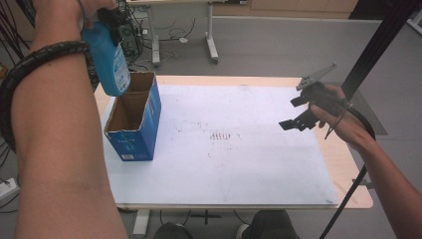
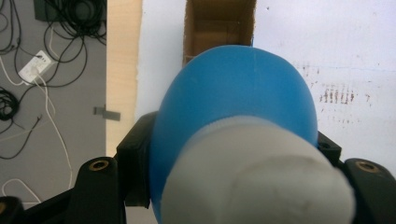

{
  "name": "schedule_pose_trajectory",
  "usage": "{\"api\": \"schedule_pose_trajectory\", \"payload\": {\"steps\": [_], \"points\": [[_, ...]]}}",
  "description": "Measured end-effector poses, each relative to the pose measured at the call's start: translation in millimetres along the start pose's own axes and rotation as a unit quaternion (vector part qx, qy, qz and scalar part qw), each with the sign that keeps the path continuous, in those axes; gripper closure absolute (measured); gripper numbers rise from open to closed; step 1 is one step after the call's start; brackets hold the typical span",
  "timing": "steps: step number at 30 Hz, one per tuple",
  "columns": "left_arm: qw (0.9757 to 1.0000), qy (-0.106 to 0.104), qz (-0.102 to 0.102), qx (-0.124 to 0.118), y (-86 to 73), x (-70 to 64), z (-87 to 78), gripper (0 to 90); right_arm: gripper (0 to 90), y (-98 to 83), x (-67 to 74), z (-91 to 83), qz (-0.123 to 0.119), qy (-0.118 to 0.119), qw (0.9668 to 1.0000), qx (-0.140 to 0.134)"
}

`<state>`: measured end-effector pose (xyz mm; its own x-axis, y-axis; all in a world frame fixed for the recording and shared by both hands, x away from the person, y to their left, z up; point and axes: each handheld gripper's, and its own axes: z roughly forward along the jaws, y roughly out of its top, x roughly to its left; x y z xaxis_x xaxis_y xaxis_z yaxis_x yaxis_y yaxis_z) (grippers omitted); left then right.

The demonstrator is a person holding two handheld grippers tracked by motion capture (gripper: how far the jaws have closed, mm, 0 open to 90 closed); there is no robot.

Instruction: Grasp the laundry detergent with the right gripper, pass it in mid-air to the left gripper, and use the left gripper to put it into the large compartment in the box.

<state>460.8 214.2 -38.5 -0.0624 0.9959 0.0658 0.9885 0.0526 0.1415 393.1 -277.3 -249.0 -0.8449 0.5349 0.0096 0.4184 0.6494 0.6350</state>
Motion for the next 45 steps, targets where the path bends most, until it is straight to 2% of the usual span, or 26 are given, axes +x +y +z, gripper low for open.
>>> {"api": "schedule_pose_trajectory", "payload": {"steps": [12,17,20,23,26,34,45], "points": [[1.0000,0.000,-0.003,0.007,-0.1,3.5,29.0,36.4,0.8,-0.7,2.0,0.3,-0.002,-0.001,1.0000,0.002],[0.9999,-0.011,-0.004,0.009,0.6,2.8,40.9,36.3,0.8,-0.4,2.9,1.8,-0.004,-0.001,1.0000,0.001],[0.9999,-0.008,-0.004,0.011,1.5,1.2,46.0,36.4,0.9,-0.4,2.6,2.3,-0.003,-0.001,1.0000,0.002],[1.0000,-0.002,-0.001,0.003,1.6,-0.7,52.0,36.3,0.8,-1.0,2.8,2.9,-0.003,-0.001,1.0000,0.001],[0.9999,-0.006,-0.005,-0.006,0.5,-0.4,60.1,36.4,0.9,-1.4,3.4,3.8,-0.003,0.000,1.0000,0.000],[0.9999,-0.007,-0.007,0.006,-2.5,-2.2,78.7,36.4,0.9,-1.7,3.3,1.7,-0.007,-0.003,1.0000,0.000],[0.9999,-0.004,-0.005,0.008,-7.0,-5.5,98.1,36.4,1.0,-4.0,5.3,1.5,-0.007,-0.003,1.0000,-0.003]]}}
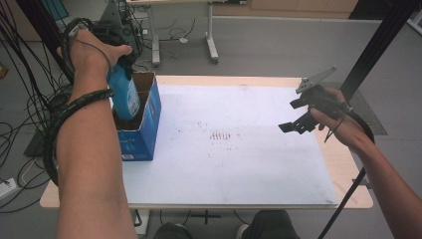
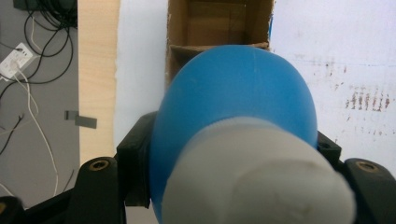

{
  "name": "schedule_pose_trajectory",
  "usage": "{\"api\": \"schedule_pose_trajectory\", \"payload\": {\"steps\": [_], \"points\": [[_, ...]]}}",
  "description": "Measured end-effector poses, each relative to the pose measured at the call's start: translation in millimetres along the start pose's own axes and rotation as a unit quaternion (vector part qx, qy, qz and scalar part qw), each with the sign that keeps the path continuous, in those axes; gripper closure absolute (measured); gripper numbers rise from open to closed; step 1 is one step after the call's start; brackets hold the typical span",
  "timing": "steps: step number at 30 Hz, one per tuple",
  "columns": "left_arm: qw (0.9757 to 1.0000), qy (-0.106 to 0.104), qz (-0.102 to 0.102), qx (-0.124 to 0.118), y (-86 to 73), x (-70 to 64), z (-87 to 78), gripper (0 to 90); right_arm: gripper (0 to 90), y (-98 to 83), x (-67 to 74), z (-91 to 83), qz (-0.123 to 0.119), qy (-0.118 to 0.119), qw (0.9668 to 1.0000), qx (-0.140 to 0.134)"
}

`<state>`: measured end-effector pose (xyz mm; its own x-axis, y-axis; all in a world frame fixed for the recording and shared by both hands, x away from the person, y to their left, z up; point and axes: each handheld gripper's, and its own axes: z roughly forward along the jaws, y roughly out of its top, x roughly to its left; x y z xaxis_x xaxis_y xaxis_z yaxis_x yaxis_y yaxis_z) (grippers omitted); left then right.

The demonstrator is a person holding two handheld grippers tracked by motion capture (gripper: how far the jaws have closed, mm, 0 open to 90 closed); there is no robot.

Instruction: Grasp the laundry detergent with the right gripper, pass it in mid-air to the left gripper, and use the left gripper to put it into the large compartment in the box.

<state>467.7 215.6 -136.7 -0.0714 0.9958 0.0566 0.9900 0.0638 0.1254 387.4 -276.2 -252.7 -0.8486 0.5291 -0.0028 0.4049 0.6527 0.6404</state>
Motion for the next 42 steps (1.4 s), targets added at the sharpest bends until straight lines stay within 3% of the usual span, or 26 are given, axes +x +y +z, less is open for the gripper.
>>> {"api": "schedule_pose_trajectory", "payload": {"steps": [15,22,34,42], "points": [[0.9995,-0.003,0.011,0.029,-4.2,-5.0,56.8,36.4,1.1,-5.4,0.2,3.6,-0.002,-0.002,0.9999,0.011],[0.9994,-0.004,0.012,0.031,-4.9,-8.4,78.9,36.4,1.1,-8.6,-3.0,9.0,0.001,0.001,0.9998,0.018],[0.9992,0.000,0.022,0.035,-5.9,-14.2,104.0,36.4,1.4,-12.3,-6.8,14.3,0.001,-0.001,0.9997,0.026],[0.9991,0.007,0.023,0.033,-9.8,-12.9,111.3,36.4,1.4,-15.8,-6.9,16.8,0.006,-0.001,0.9997,0.024]]}}
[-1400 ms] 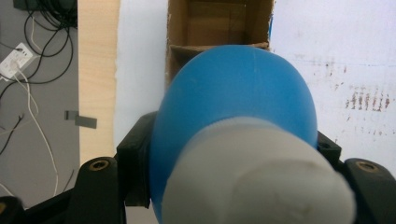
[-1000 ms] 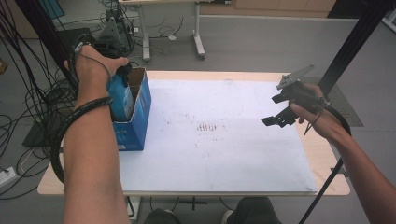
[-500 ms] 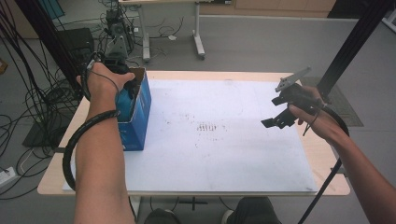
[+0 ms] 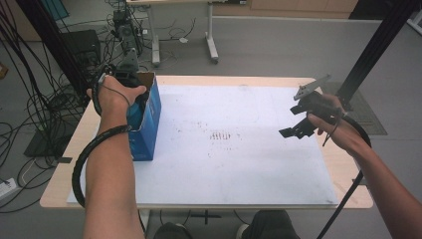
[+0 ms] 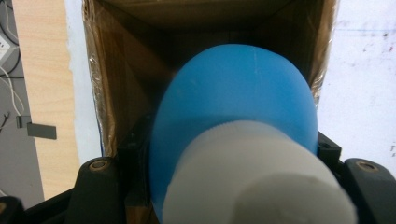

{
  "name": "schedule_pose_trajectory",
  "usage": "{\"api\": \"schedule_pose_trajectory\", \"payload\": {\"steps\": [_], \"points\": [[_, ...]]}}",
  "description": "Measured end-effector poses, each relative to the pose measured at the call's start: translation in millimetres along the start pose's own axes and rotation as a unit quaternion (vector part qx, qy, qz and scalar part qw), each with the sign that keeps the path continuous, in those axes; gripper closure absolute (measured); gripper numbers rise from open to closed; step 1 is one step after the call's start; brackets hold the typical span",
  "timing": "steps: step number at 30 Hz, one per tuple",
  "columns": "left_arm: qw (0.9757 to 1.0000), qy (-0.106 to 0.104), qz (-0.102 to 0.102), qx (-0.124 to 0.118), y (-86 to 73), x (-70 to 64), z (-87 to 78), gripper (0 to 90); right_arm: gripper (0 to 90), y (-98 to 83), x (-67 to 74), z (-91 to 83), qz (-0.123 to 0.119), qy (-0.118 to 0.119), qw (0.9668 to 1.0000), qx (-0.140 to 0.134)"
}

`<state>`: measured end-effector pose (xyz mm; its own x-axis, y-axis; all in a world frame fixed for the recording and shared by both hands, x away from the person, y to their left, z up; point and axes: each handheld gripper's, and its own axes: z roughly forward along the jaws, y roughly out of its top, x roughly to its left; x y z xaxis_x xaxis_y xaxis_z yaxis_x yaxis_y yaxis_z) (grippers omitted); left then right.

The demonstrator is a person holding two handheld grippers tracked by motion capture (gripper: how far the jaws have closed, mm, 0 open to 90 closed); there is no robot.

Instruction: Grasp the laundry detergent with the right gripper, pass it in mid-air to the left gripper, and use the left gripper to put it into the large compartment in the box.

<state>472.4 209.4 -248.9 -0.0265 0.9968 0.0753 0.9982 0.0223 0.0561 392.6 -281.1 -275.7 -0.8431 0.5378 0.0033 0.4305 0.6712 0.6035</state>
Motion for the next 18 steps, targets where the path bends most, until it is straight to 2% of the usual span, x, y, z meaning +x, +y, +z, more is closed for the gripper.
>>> {"api": "schedule_pose_trajectory", "payload": {"steps": [5,10,14,18], "points": [[1.0000,-0.008,-0.002,-0.004,-2.0,0.8,1.8,36.4,1.4,1.6,1.2,1.3,-0.003,0.000,1.0000,0.001],[1.0000,-0.003,0.003,-0.005,-2.6,0.5,0.9,36.4,1.4,1.8,2.1,1.5,-0.005,0.001,1.0000,0.002],[0.9999,-0.011,0.000,-0.009,-2.6,2.6,-2.8,36.4,1.5,1.1,2.2,1.7,-0.004,0.000,1.0000,0.001],[0.9999,-0.007,0.003,-0.009,-2.5,1.9,-4.9,36.4,1.5,2.4,2.5,1.9,-0.005,0.000,1.0000,0.000]]}}
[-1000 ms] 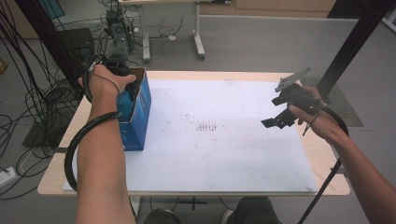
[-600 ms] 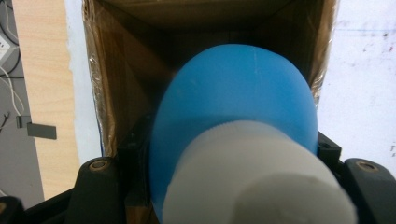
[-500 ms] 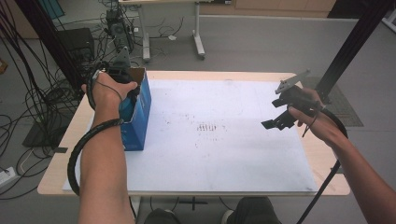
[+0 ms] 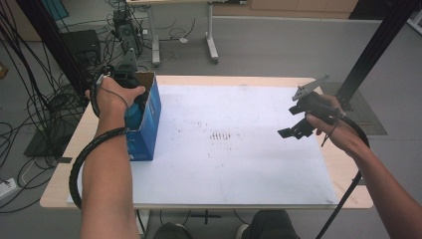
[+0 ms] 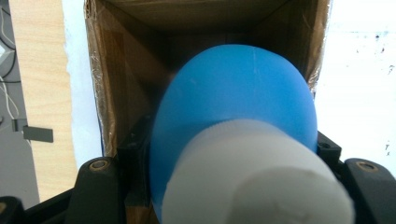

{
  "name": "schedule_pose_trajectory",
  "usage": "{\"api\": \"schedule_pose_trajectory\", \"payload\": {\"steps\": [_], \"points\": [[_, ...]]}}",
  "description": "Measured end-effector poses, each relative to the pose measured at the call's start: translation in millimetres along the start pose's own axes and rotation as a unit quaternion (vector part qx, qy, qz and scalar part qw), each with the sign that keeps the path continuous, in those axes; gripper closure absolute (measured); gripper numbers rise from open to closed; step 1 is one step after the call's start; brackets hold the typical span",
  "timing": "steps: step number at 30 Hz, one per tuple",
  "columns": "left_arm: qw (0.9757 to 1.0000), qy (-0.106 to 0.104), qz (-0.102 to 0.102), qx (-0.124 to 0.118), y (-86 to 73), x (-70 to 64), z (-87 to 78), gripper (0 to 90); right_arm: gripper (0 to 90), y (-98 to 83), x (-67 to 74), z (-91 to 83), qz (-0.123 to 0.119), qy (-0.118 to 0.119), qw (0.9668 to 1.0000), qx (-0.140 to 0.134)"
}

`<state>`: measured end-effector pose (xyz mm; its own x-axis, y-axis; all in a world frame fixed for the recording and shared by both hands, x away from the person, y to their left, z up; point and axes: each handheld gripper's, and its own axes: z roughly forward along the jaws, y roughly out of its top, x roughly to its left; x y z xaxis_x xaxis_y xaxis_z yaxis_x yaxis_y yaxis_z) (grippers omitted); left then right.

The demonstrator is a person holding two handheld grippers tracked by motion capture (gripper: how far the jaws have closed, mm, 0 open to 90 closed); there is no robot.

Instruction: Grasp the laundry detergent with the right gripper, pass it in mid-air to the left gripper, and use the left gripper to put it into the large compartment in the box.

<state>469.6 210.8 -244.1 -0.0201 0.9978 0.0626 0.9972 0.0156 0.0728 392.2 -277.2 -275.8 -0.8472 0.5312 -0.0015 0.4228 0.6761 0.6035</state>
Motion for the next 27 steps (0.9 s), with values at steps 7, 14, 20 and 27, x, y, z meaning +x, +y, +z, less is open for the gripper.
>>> {"api": "schedule_pose_trajectory", "payload": {"steps": [7,14,20,27], "points": [[1.0000,0.000,-0.003,0.001,-0.3,2.4,2.0,36.4,1.5,1.4,0.9,-0.2,-0.002,0.000,1.0000,0.000],[1.0000,0.003,-0.001,0.005,1.3,2.4,5.4,36.4,1.5,0.4,0.4,0.3,-0.001,0.000,1.0000,0.001],[1.0000,0.000,-0.005,0.004,2.1,4.8,7.7,36.4,1.6,0.2,-0.5,1.5,-0.001,0.000,1.0000,0.002],[0.9999,0.001,-0.008,0.010,2.0,7.3,14.1,36.4,1.6,0.7,-1.2,3.7,0.000,0.001,1.0000,0.002]]}}
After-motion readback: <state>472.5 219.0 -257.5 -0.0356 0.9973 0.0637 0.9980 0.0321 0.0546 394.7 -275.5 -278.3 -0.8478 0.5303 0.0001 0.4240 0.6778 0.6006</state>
